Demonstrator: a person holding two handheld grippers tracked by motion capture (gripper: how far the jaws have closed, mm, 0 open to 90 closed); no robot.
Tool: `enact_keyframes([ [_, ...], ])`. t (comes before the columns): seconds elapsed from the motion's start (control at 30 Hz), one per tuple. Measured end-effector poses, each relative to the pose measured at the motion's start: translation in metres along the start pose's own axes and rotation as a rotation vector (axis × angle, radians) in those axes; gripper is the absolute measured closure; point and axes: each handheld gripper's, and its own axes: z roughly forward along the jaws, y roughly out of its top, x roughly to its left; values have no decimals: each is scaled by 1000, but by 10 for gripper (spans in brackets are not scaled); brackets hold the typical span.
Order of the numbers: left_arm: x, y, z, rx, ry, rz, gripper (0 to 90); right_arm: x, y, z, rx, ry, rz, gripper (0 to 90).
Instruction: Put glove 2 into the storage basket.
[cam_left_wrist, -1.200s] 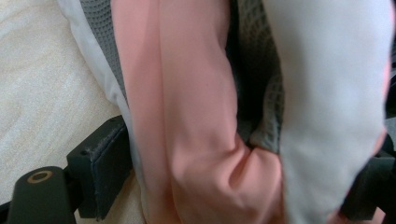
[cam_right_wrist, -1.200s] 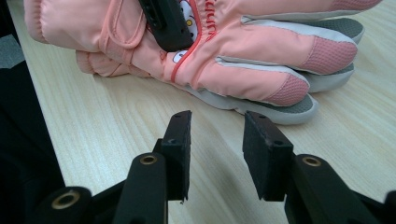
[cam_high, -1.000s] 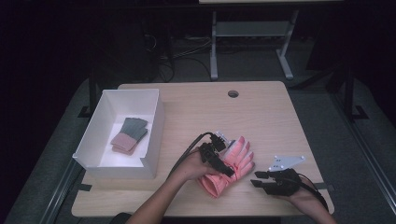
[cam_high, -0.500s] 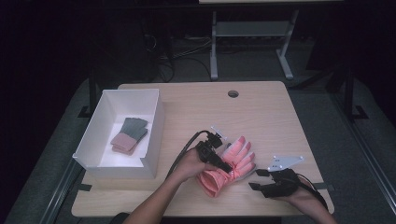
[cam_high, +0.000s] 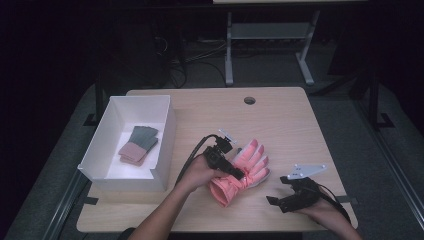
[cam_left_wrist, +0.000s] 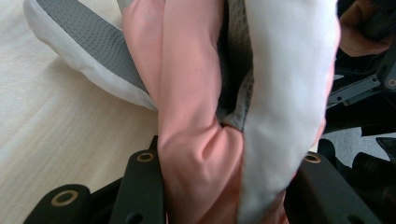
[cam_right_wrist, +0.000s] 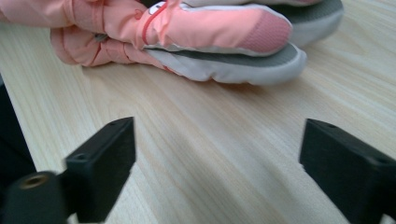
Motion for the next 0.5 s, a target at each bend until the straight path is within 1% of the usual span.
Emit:
enact_keyframes([
  [0.03, 0, 0, -2, -6, 0, 3, 610, 0, 0, 0, -6, -8, 3, 87],
  [0.13, -2, 0, -13, -12, 9, 6, 609, 0, 0, 1, -9, -31, -6, 78],
  [0.2, -3, 1, -21, -35, 14, 5, 608, -2, -2, 4, -4, -44, -3, 75],
  [0.23, -4, 1, -25, -48, 18, 6, 607, -3, -2, 5, 1, -44, 6, 75],
  [0.27, -6, 2, -29, -60, 28, 6, 606, -4, -3, 5, -1, -46, 6, 75],
  [0.4, -11, 6, -50, -96, 45, 5, 605, -7, -3, 3, -22, -65, 30, 75],
  [0.5, -15, 9, -63, -115, 67, 3, 605, -9, -3, 2, -40, -79, 31, 75],
])
